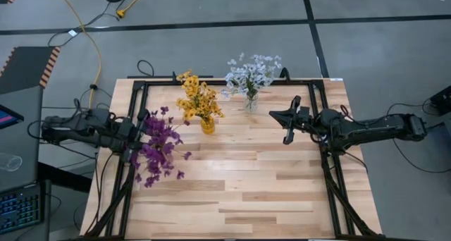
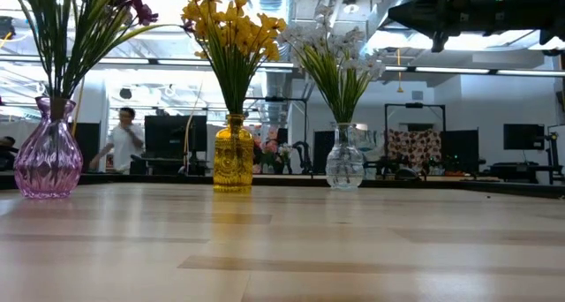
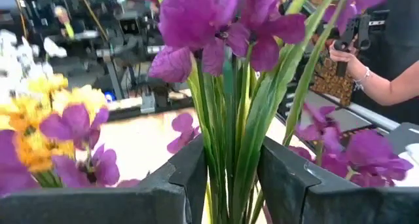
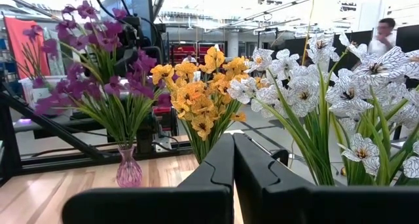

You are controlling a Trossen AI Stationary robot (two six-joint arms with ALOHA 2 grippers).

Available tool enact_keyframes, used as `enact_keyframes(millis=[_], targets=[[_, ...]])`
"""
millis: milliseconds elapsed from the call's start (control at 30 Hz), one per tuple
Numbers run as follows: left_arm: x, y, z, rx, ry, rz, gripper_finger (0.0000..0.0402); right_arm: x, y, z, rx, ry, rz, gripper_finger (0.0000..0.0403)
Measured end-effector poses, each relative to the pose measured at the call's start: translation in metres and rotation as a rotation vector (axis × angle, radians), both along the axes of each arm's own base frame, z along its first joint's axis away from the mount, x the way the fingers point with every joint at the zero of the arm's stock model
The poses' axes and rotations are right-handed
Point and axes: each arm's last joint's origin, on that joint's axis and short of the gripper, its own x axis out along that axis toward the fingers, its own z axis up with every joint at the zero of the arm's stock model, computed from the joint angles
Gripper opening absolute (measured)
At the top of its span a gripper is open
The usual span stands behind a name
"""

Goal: Sort flowers into vase by color
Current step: Put the violet flowers into the violet vase

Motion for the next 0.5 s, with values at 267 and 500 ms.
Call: enact_keyframes(millis=[267, 500], targets=[[-0.0031, -0.0002, -0.0015, -0.084, 0.078, -0.011, 0.0114, 0.0000, 0.0000, 0.0000, 0.000, 0.000, 0.000, 0.0031], [-0.0036, -0.0014, -0.0020, -0.090, 0.088, -0.053, 0.0114, 0.0000, -0.0001, 0.0000, 0.000, 0.000, 0.000, 0.0031]])
